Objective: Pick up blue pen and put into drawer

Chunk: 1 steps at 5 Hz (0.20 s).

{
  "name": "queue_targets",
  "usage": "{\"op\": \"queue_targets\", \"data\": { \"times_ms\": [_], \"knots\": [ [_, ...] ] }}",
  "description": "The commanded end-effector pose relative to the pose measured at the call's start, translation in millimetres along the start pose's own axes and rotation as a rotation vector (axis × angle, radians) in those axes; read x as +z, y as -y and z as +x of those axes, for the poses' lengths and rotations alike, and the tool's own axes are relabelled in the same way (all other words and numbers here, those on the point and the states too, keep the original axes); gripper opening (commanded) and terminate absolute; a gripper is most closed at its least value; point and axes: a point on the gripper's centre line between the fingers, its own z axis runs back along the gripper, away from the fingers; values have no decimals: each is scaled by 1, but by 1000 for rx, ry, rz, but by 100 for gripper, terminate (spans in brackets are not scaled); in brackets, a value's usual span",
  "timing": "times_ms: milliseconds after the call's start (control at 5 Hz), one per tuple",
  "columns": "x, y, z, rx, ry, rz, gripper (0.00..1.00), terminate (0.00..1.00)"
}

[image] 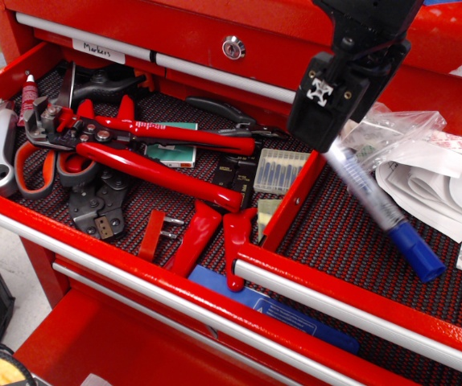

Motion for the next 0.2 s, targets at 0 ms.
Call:
{"op": "queue_targets", "data": {
  "times_ms": [0],
  "knots": [
    [12,2,1,21,-15,-48,100,100]
  ]
}}
